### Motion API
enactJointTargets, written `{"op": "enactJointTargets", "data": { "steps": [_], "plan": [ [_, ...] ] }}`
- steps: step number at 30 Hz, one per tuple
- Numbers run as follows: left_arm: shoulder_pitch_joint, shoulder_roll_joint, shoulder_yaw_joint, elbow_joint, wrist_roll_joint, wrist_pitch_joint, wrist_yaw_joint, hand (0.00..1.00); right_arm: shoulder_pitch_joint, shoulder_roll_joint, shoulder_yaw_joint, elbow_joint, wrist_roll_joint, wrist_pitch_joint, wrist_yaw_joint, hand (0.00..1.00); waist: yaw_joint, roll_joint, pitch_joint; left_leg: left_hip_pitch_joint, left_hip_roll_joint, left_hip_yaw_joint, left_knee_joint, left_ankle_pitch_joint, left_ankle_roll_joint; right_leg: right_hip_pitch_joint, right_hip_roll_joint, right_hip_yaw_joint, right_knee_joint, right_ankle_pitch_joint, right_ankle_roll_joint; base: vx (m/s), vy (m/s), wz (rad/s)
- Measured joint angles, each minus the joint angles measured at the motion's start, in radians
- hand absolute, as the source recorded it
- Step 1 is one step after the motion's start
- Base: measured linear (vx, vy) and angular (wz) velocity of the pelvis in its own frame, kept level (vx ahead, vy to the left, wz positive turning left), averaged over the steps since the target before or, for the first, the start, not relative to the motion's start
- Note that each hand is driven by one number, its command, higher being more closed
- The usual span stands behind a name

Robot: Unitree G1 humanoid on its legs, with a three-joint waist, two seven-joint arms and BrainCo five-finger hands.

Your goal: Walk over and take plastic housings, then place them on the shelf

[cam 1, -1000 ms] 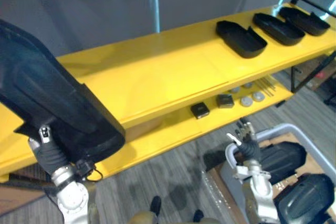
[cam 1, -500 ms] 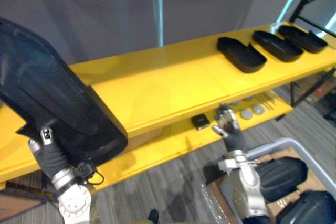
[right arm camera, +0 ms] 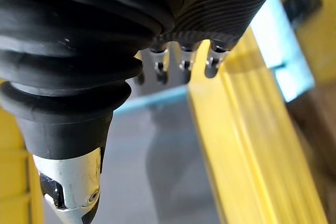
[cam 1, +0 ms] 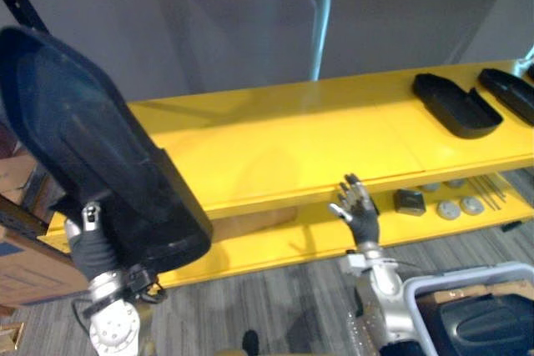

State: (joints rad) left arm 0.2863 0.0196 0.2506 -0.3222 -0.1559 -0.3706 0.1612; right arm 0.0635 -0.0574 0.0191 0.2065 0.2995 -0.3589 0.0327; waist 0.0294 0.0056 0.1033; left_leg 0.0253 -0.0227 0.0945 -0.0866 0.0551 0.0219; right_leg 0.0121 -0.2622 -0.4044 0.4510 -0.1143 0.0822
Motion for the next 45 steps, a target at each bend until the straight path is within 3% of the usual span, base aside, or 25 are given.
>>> {"op": "enactJointTargets", "data": {
  "steps": [2,3,4,6,9,10,13,15,22,23,34,37,41,45],
  "plan": [
    [-0.025,0.057,-0.002,0.002,0.0,-0.001,-0.005,1.0,0.002,0.013,-0.004,0.002,-0.001,-0.015,-0.013,0.0,-0.008,-0.019,0.016,0.013,0.005,0.006,0.0,-0.004,0.003,-0.043,-0.017,0.023,0.088,0.004,-0.01,-0.09,0.033,-0.29],
    [-0.043,0.085,-0.007,0.009,0.0,0.0,-0.005,1.0,0.001,0.025,-0.012,0.001,-0.001,-0.025,-0.014,0.0,-0.018,-0.023,0.018,0.014,0.014,0.007,0.001,-0.002,0.006,-0.064,-0.012,0.028,0.096,-0.012,-0.032,-0.11,0.002,-0.25],
    [-0.074,0.107,-0.019,0.031,-0.001,0.0,-0.005,1.0,0.001,0.028,-0.019,0.0,-0.001,-0.034,-0.014,0.0,-0.018,-0.027,0.018,0.011,0.032,0.013,0.005,-0.001,0.004,-0.065,0.01,0.033,0.049,-0.048,-0.045,-0.1,-0.007,-0.2],
    [-0.111,0.117,-0.032,0.056,-0.003,0.003,-0.005,1.0,0.001,0.028,-0.031,-0.014,-0.002,-0.035,-0.014,0.0,-0.023,-0.024,0.019,0.003,0.061,0.016,0.006,0.002,-0.01,-0.052,0.057,0.063,-0.092,-0.055,-0.031,-0.14,-0.008,-0.14],
    [-0.129,0.119,-0.039,0.061,-0.002,0.008,-0.011,1.0,0.005,0.027,-0.042,-0.081,-0.001,-0.034,-0.016,0.0,-0.043,-0.044,0.016,-0.01,0.057,0.011,0.005,0.001,-0.038,0.005,0.087,0.086,-0.325,0.032,-0.026,-0.11,-0.107,0.1],
    [-0.126,0.103,-0.044,0.07,0.0,0.012,-0.018,1.0,0.002,0.019,-0.047,-0.098,-0.002,-0.033,-0.012,0.0,-0.043,-0.057,0.016,-0.005,0.047,0.021,0.001,-0.004,-0.052,0.04,0.078,0.081,-0.378,0.083,0.045,-0.02,-0.168,0.01],
    [-0.095,0.048,-0.081,0.061,0.006,0.019,-0.038,1.0,0.001,-0.009,-0.079,-0.109,0.0,-0.025,-0.01,0.0,-0.037,0.002,0.01,-0.008,0.088,0.048,0.001,0.002,-0.079,0.047,0.122,0.078,-0.424,0.101,0.027,0.04,-0.175,-0.09],
    [-0.089,0.044,-0.104,0.056,0.007,0.022,-0.05,1.0,0.002,-0.019,-0.083,-0.109,-0.001,-0.014,-0.01,0.0,-0.04,0.013,0.007,-0.008,0.105,0.06,0.001,0.0,-0.092,0.053,0.139,0.081,-0.429,0.102,0.025,0.1,-0.117,-0.07],
    [-0.086,0.046,-0.146,0.039,0.007,0.022,-0.084,1.0,0.001,-0.013,-0.097,-0.111,0.002,-0.012,-0.006,0.0,-0.042,0.003,0.01,0.02,0.106,0.11,0.006,-0.014,-0.1,0.055,0.143,0.131,-0.443,0.105,0.021,0.05,-0.005,-0.15],
    [-0.052,0.048,-0.155,-0.018,0.008,0.021,-0.098,1.0,0.024,0.012,-0.075,-0.112,0.003,-0.008,0.008,0.0,-0.044,0.001,0.01,0.053,0.088,0.163,0.005,-0.032,-0.091,0.057,0.14,0.189,-0.457,0.115,0.017,0.0,0.011,-0.06],
    [-0.054,0.048,-0.153,-0.018,0.004,0.035,-0.094,1.0,0.028,0.012,-0.08,-0.117,0.034,-0.008,-0.005,0.0,-0.047,0.0,0.01,0.059,0.086,0.165,0.006,-0.032,-0.091,0.059,0.14,0.196,-0.454,0.116,0.017,0.0,0.0,0.0],
    [-0.066,0.05,-0.153,-0.018,-0.004,0.072,-0.099,1.0,0.032,0.012,-0.096,-0.157,0.05,-0.008,-0.014,0.0,-0.048,0.0,0.01,0.061,0.086,0.166,0.006,-0.032,-0.091,0.058,0.14,0.2,-0.452,0.116,0.017,0.0,0.001,-0.01],
    [-0.139,0.053,-0.168,-0.015,-0.083,0.204,-0.163,1.0,0.033,0.011,-0.125,-0.198,0.062,-0.003,-0.012,0.0,-0.057,0.0,0.01,0.064,0.085,0.172,0.006,-0.033,-0.09,0.056,0.14,0.21,-0.451,0.116,0.017,-0.01,0.001,-0.05],
    [-0.197,0.076,-0.228,0.01,-0.097,0.32,-0.164,1.0,0.058,0.011,-0.124,-0.199,0.071,0.026,-0.009,0.0,-0.078,0.0,0.01,0.063,0.085,0.188,0.006,-0.035,-0.088,0.043,0.14,0.223,-0.45,0.116,0.018,0.01,-0.001,-0.1]
  ]
}}
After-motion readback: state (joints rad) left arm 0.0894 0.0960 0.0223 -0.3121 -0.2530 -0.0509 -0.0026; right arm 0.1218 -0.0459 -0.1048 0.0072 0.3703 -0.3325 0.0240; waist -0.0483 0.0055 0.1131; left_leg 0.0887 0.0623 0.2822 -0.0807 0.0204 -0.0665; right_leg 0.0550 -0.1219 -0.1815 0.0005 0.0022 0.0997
